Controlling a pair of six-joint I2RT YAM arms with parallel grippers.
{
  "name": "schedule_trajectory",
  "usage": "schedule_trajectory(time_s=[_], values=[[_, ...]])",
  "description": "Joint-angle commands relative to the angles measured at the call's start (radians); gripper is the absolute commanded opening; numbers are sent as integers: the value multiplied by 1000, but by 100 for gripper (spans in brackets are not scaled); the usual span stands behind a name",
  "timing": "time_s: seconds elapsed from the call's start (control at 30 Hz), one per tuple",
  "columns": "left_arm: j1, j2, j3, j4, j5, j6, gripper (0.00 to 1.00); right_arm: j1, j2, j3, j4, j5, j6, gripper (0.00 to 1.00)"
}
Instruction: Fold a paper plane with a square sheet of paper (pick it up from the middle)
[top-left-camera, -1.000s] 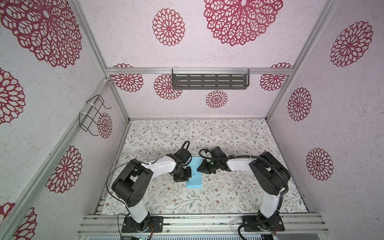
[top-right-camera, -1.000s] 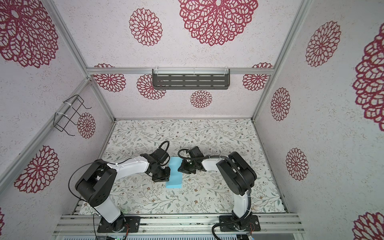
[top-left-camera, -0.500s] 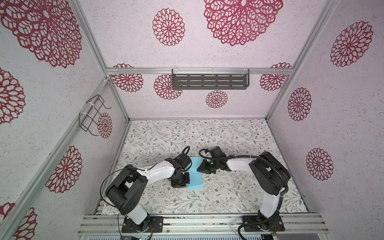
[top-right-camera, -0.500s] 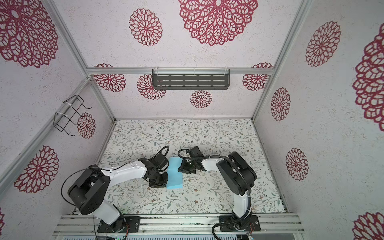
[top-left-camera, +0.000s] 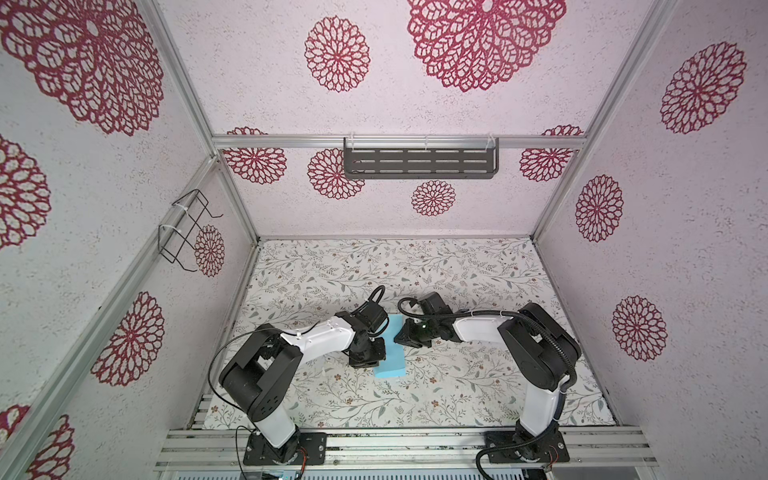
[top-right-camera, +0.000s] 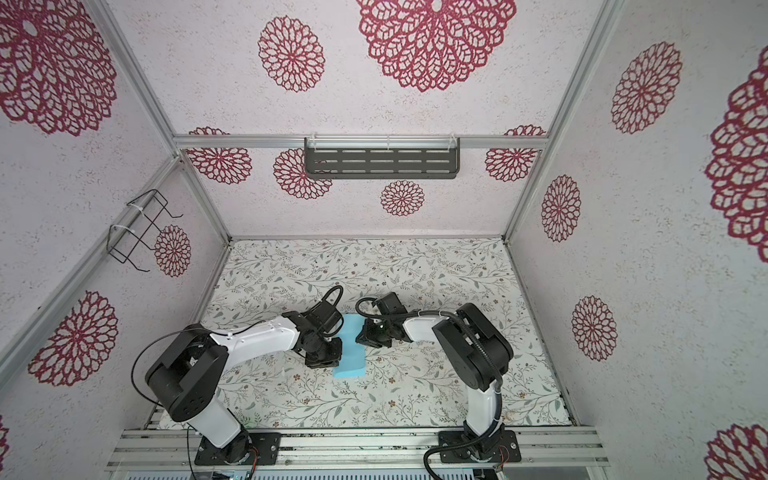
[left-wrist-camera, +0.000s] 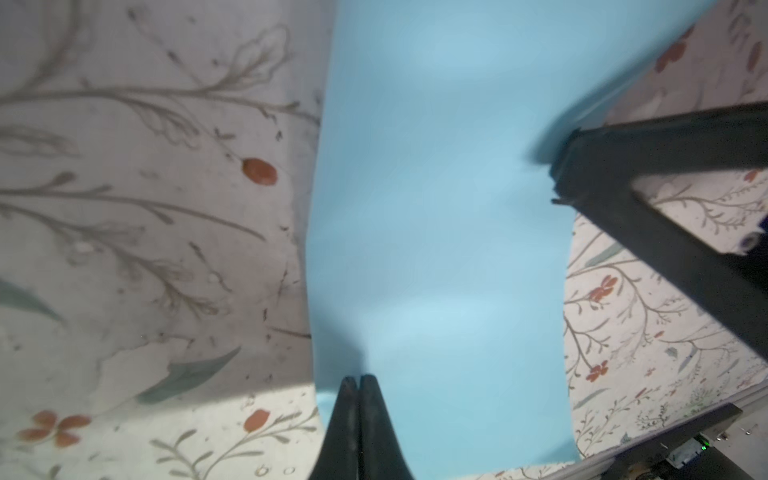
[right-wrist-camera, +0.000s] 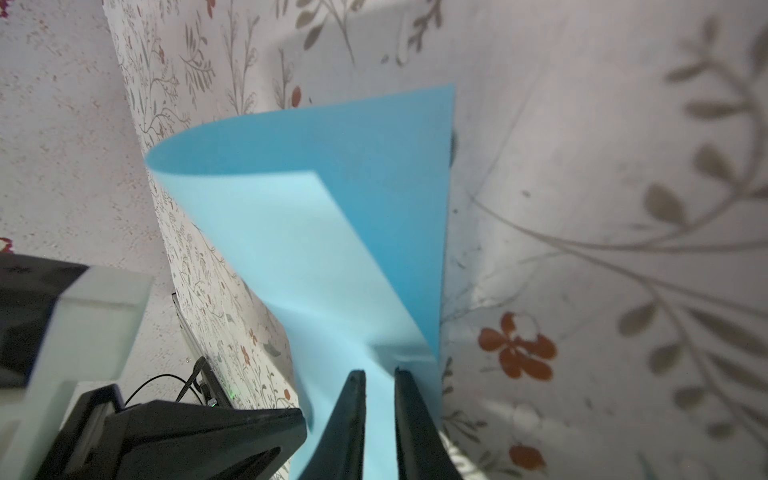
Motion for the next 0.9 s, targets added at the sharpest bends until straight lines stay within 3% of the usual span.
schedule_trajectory(time_s=[0.0, 0.33, 0.57, 0.73, 0.87], values=[[-17, 2, -17, -18, -15, -11, 5, 0, 83, -32, -157, 165, -24, 19], [-104, -31, -74, -79, -91, -98, 5, 0, 91, -32, -132, 175, 1, 19], [-129, -137, -90, -144, -135, -121, 5, -1, 86, -41, -124, 174, -1, 19], [-85, -173, -17, -108, -138, -50, 6, 0, 86, -43, -119, 174, -7, 19], [27, -138, 19, -4, -85, 19, 6, 0, 86, -40, -123, 168, -11, 19]])
